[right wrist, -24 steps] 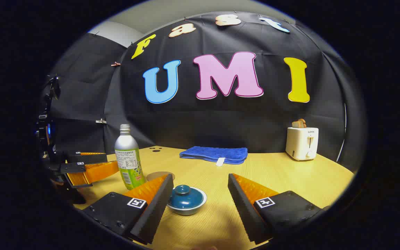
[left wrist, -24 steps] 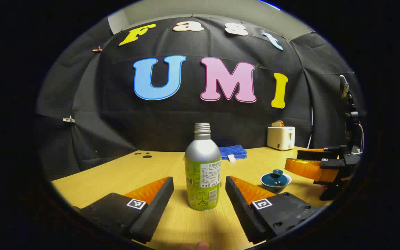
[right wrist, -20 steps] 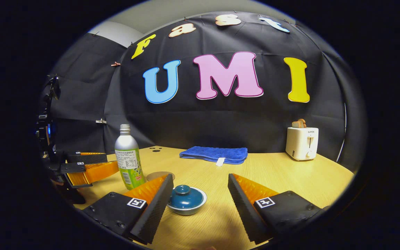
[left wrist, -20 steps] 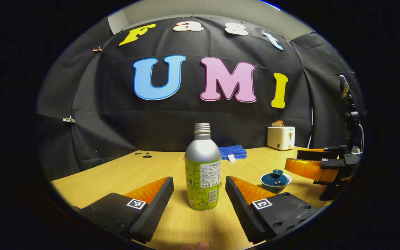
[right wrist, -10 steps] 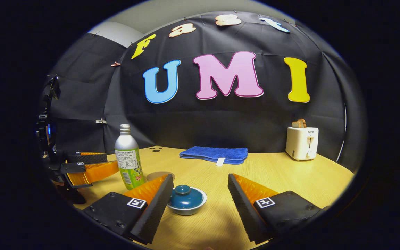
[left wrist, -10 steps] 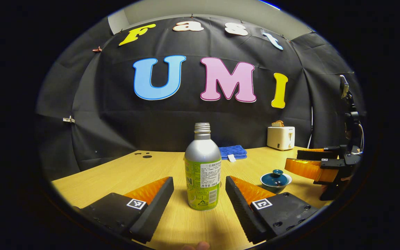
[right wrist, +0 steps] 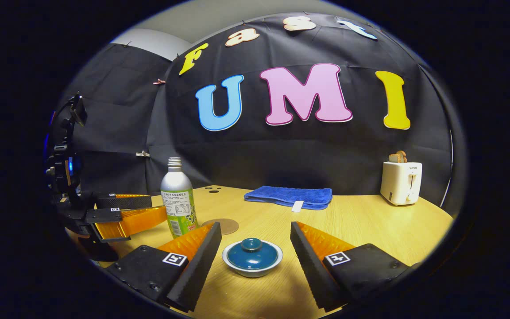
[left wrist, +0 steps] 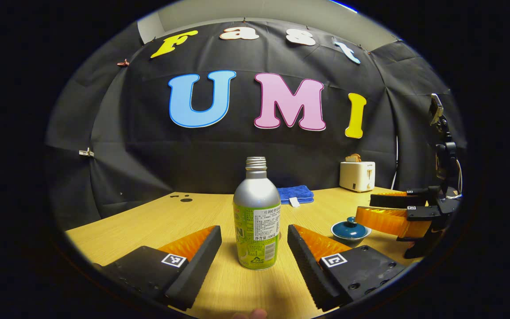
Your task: Open the teacup lid with one hand, grasp the water bottle and pour water into the teacup with the other hand; after pouring, place the water bottle on the coaster and then close the teacup lid.
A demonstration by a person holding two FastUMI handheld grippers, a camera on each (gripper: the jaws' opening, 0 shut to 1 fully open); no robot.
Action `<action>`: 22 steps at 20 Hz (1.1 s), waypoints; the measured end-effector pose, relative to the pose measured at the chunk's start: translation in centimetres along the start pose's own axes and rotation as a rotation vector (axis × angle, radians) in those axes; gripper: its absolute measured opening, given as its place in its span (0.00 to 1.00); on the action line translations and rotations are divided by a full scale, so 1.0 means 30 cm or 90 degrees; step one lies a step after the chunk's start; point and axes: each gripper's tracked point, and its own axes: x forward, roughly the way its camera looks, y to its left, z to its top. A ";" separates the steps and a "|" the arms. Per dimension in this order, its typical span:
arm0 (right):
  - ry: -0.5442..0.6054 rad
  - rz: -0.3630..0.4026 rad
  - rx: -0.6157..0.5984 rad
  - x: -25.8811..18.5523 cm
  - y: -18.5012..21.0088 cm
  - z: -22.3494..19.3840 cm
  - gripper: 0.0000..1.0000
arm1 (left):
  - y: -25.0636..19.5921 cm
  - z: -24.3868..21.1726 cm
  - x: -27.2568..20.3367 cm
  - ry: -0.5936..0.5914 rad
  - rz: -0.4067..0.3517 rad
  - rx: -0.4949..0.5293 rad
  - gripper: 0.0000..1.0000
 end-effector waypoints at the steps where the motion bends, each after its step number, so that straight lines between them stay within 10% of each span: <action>1: 0.007 -0.002 0.000 0.009 -0.001 -0.005 0.93 | -0.001 -0.001 0.001 0.000 0.000 0.000 0.95; 12: 0.120 0.004 -0.004 0.060 -0.002 -0.085 0.56 | 0.001 0.004 -0.002 0.000 0.000 0.000 0.95; 16: 0.120 0.003 -0.009 0.067 0.000 -0.090 0.27 | 0.000 0.000 0.002 0.000 0.000 0.000 0.97; 22: 0.060 -0.013 0.000 0.029 -0.008 -0.039 0.32 | 0.002 0.000 -0.001 0.000 0.000 0.000 0.95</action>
